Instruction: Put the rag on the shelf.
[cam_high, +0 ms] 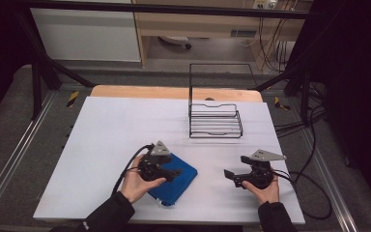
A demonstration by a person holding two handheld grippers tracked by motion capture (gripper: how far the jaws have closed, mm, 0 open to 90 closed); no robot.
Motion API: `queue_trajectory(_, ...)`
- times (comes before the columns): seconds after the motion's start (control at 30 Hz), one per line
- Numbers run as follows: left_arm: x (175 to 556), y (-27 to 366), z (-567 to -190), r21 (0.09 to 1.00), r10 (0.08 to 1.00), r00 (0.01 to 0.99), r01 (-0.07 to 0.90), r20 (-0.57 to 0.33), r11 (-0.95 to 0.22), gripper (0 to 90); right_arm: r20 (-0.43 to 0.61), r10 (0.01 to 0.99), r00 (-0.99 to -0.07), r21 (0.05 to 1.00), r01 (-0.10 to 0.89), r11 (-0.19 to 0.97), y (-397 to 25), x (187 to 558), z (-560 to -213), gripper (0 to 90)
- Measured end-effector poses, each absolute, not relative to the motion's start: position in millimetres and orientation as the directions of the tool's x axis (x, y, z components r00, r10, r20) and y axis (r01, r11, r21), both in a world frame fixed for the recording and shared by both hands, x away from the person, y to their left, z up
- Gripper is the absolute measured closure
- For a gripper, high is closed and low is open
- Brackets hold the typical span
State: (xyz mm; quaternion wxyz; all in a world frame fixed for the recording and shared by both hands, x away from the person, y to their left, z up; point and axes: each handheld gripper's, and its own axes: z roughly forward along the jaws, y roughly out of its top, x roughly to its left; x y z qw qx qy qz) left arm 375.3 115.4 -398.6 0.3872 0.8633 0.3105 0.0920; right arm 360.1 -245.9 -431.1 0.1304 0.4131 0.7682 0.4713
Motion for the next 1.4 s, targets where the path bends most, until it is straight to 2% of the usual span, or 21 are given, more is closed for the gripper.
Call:
queue_trajectory(0.23,372,166,-414,0.68,0.664,0.742,0.535,-0.094,-0.501,39.8,0.186,0.775,-0.605,0.823,0.527,0.214,-219,362,-428,11.5)
queue_trajectory(0.4,370,192,-424,0.656,0.689,0.719,0.565,-0.093,-0.5,48.0,0.194,0.767,-0.612,0.806,0.545,0.231,-188,366,-429,18.3)
queue_trajectory(0.53,368,208,-430,0.643,0.698,0.704,0.595,-0.127,-0.483,56.1,0.186,0.762,-0.62,0.788,0.557,0.261,-164,371,-434,25.6)
queue_trajectory(0.9,364,209,-439,0.625,0.672,0.727,0.593,-0.144,-0.508,70.2,0.198,0.769,-0.608,0.739,0.608,0.29,-128,376,-452,47.9)
queue_trajectory(1.13,364,209,-441,0.626,0.664,0.732,0.59,-0.149,-0.51,76.7,0.208,0.776,-0.596,0.711,0.637,0.298,-125,371,-454,60.3)
queue_trajectory(1.27,363,208,-441,0.627,0.665,0.731,0.593,-0.155,-0.505,79.0,0.248,0.778,-0.577,0.691,0.668,0.276,-124,368,-453,68.5)
queue_trajectory(1.4,362,208,-441,0.627,0.667,0.728,0.596,-0.158,-0.502,84.1,0.3,0.769,-0.564,0.671,0.698,0.25,-124,369,-453,82.4)
